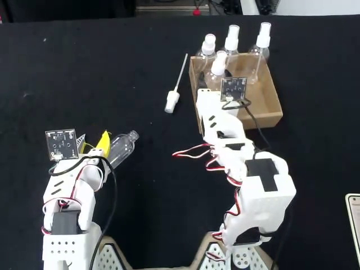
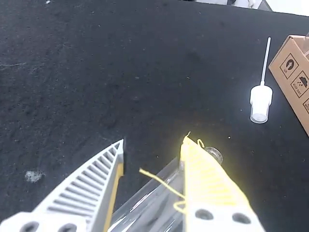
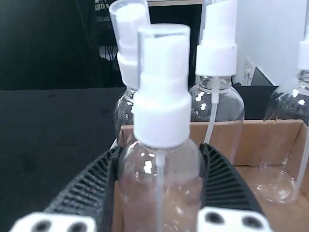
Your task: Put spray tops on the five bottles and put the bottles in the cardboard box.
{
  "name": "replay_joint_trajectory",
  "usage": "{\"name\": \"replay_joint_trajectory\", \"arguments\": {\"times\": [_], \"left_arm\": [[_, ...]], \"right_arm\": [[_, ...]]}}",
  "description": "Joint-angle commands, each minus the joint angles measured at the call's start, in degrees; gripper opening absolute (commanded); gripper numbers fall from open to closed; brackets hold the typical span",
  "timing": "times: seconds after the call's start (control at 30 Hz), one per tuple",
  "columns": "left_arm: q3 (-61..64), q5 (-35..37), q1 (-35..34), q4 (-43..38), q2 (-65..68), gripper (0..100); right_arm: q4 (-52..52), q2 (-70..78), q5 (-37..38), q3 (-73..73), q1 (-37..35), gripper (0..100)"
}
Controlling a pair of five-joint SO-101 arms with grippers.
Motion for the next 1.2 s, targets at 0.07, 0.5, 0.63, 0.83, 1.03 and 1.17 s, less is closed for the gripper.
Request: {"name": "replay_joint_trajectory", "arguments": {"times": [0.07,0.5,0.63,0.83,1.03,1.17], "left_arm": [[0.2,-0.4,0.7,-1.4,-0.5,19],[0.1,-0.4,0.7,-1.4,-0.5,19],[0.1,-0.4,0.7,-1.4,-0.5,19],[0.2,-0.4,0.7,-1.4,-0.5,19],[0.2,-0.4,0.7,-1.4,-0.5,19],[0.2,-0.4,0.7,-1.4,-0.5,19]], "right_arm": [[-1.4,-0.7,0.4,-2.4,-1.2,18.4],[-1.4,-6.0,0.4,2.9,-3.8,18.4],[-1.4,-5.3,0.4,2.5,-3.3,18.4],[-1.4,-5.2,0.4,2.4,-3.3,18.7],[-1.4,-5.4,0.4,2.3,-3.6,18.8],[-1.4,-5.5,0.4,2.3,-3.4,18.8]]}}
